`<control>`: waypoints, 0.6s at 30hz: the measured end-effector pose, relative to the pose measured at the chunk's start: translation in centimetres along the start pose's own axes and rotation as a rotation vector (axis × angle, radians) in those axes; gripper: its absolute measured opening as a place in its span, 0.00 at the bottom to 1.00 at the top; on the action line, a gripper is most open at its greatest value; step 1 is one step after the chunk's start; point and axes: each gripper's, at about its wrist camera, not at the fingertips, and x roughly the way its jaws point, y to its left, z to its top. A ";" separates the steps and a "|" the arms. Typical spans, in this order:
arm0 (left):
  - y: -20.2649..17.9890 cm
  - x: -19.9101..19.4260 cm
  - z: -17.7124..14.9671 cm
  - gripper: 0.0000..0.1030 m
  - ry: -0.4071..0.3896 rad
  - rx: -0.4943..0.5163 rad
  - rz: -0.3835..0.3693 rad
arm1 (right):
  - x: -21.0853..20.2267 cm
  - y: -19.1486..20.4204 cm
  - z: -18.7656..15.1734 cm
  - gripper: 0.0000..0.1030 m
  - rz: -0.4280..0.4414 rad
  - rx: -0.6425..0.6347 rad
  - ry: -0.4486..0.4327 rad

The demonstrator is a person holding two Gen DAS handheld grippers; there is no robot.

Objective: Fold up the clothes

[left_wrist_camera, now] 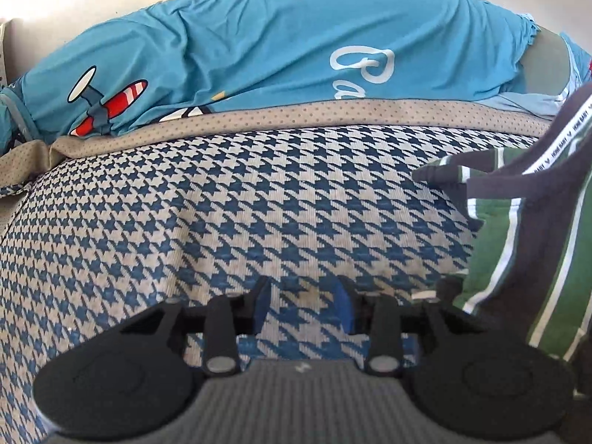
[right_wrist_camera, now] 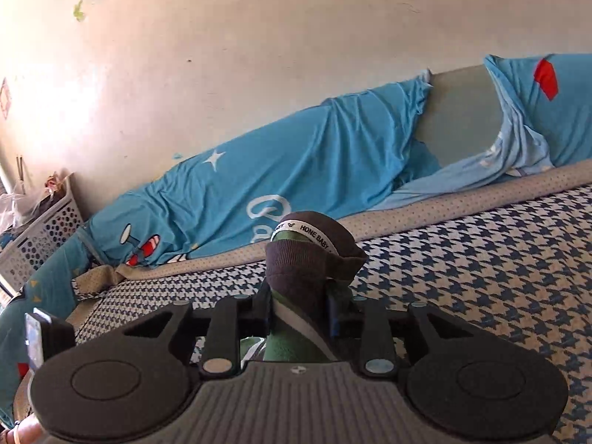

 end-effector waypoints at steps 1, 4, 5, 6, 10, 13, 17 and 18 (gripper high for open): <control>0.1 -0.3 0.1 0.43 -0.001 -0.012 -0.028 | -0.1 -0.4 0.1 0.27 -0.007 0.012 0.006; -0.7 -1.4 -0.1 0.63 -0.006 -0.008 -0.116 | -1.0 -1.3 0.3 0.28 -0.024 0.029 0.009; -1.1 -1.8 -0.2 0.73 -0.007 -0.006 -0.145 | -1.4 -1.5 0.4 0.29 -0.027 0.027 0.002; -1.4 -2.2 -0.2 0.75 -0.009 -0.004 -0.175 | -1.8 -1.7 0.5 0.33 -0.033 0.025 -0.007; -2.6 -3.7 -1.0 0.81 0.011 0.025 -0.279 | -3.7 -2.7 0.9 0.46 -0.074 0.033 -0.056; -3.0 -4.7 -1.8 0.87 0.038 0.042 -0.319 | -4.4 -3.5 1.1 0.47 -0.081 0.046 -0.025; -2.9 -5.3 -3.0 0.92 0.061 0.070 -0.324 | -5.3 -4.2 0.4 0.47 -0.069 0.038 0.017; -2.8 -5.5 -3.1 0.92 0.060 0.069 -0.313 | -5.5 -4.1 0.2 0.47 -0.060 0.028 0.028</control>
